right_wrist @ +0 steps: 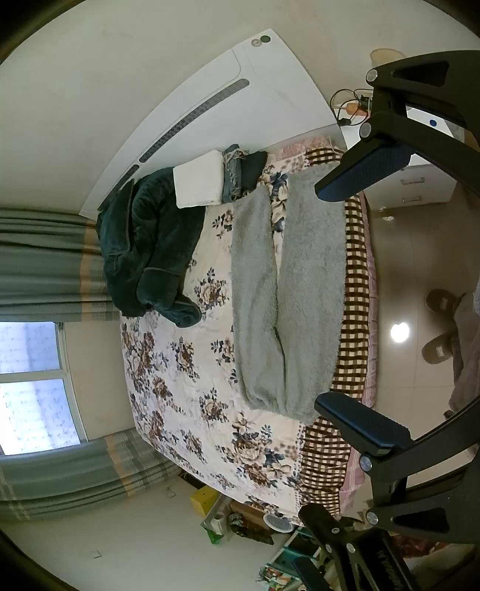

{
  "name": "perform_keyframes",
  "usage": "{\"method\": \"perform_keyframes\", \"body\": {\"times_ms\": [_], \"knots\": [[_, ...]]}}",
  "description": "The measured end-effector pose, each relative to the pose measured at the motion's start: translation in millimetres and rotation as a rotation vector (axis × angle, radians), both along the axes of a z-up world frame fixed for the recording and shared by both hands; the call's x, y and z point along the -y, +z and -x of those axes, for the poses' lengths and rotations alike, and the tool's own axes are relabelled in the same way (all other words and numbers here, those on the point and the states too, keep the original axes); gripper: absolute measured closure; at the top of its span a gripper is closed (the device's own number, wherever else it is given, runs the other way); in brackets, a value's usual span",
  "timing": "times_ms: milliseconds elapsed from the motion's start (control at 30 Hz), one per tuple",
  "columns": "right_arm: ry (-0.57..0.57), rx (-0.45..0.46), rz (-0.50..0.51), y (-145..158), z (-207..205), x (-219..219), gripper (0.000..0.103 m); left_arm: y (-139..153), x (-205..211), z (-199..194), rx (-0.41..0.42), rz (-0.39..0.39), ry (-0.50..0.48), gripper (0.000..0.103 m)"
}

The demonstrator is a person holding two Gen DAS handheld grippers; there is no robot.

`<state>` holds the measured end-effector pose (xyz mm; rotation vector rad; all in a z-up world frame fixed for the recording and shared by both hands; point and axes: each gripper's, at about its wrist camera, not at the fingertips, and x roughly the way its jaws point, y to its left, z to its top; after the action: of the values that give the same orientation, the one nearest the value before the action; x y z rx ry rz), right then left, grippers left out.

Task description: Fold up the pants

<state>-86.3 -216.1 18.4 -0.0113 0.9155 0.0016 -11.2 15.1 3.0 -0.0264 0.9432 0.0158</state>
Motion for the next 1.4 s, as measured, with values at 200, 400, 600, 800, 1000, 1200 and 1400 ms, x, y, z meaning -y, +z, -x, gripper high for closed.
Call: {"method": "perform_keyframes", "body": {"times_ms": [200,400,600,800,1000,1200,1400], "knots": [[0.000,0.000,0.002,2,0,0,0.000,2,1,-2,-0.002,-0.001,-0.001,0.000],[-0.001,0.002,0.000,2,3,-1,0.000,5,-1,-3,-0.005,-0.003,-0.003,0.000],[-0.001,0.003,0.003,3,3,-1,0.000,6,0,-2,0.000,-0.005,0.001,0.000],[-0.002,0.006,0.002,5,5,-3,0.000,10,4,-1,0.002,-0.009,0.000,0.000],[0.000,0.007,0.003,5,6,-1,0.000,11,5,-1,0.005,-0.007,0.000,0.000],[0.001,0.010,0.002,6,8,-1,0.000,10,5,1,0.007,-0.008,0.000,0.000],[0.000,0.010,0.000,7,10,-1,0.000,10,5,1,0.009,-0.009,-0.001,0.000]]}}
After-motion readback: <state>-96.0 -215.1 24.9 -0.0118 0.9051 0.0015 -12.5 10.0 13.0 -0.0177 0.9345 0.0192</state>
